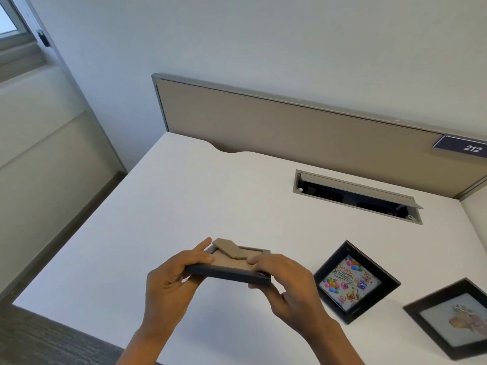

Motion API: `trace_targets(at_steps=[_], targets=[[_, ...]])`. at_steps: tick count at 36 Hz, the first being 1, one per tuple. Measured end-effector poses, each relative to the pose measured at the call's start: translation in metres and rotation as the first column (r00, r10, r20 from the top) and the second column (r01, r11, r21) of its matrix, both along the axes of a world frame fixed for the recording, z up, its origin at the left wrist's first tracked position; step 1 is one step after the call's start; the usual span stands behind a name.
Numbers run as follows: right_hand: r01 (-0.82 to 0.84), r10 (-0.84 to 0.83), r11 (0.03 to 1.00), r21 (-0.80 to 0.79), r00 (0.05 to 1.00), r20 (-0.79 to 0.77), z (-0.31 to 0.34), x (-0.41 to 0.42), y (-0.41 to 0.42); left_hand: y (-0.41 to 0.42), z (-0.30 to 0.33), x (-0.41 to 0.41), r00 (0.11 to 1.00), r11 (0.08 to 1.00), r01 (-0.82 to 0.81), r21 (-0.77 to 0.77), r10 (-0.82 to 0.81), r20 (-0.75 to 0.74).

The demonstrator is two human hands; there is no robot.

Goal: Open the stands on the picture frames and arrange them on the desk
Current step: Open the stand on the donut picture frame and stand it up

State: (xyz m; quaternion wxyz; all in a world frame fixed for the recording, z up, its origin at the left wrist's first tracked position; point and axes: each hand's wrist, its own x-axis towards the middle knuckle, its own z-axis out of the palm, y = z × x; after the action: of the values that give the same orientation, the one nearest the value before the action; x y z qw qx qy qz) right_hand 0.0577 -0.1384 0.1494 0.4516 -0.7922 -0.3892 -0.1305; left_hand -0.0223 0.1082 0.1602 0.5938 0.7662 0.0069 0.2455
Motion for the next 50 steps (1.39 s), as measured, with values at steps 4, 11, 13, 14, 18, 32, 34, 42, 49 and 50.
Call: trace_targets(at_steps=[4, 11, 13, 14, 18, 32, 34, 42, 49, 50], targets=[[0.004, -0.003, 1.000, 0.020, 0.999, -0.038, -0.005, -0.001, 0.000, 0.004, -0.002, -0.001, 0.999, 0.997, -0.006, 0.072, 0.003, 0.044], [0.011, -0.012, 1.000, -0.004, 0.979, -0.205, -0.008, 0.009, -0.001, 0.002, 0.008, 0.002, 0.997, 0.999, 0.019, 0.047, -0.022, 0.075], [-0.001, -0.007, 0.999, -0.035, 0.975, -0.223, -0.009, 0.012, -0.001, 0.002, 0.009, 0.004, 0.996, 0.999, 0.022, 0.042, -0.026, 0.081], [-0.011, -0.002, 0.999, -0.053, 0.974, -0.225, -0.010, 0.013, -0.001, 0.002, 0.010, 0.004, 0.996, 0.999, 0.025, 0.040, -0.028, 0.083], [-0.035, 0.009, 0.993, -0.111, 0.974, -0.225, -0.011, 0.017, 0.001, 0.001, 0.010, 0.005, 0.994, 0.999, 0.035, 0.029, -0.038, 0.101], [-0.068, 0.051, 0.997, -0.030, 0.918, -0.393, -0.007, 0.014, 0.009, 0.006, 0.016, 0.007, 0.998, 0.999, 0.040, 0.006, -0.040, 0.051], [-0.060, 0.069, 0.998, 0.034, 0.890, -0.451, -0.003, 0.013, 0.011, 0.006, 0.016, 0.009, 0.998, 0.999, 0.041, 0.024, -0.042, 0.045], [0.023, 0.154, 0.971, 0.238, 0.697, -0.700, 0.010, 0.008, 0.014, 0.007, 0.012, 0.016, 0.999, 0.997, 0.029, 0.077, -0.030, 0.022], [0.122, 0.185, 0.943, 0.310, 0.582, -0.792, 0.013, 0.006, 0.011, 0.005, 0.018, 0.028, 0.998, 0.992, 0.051, 0.113, -0.047, -0.041], [0.135, 0.187, 0.939, 0.315, 0.570, -0.800, 0.012, 0.005, 0.010, 0.004, 0.018, 0.030, 0.997, 0.993, 0.061, 0.106, -0.055, -0.056]])
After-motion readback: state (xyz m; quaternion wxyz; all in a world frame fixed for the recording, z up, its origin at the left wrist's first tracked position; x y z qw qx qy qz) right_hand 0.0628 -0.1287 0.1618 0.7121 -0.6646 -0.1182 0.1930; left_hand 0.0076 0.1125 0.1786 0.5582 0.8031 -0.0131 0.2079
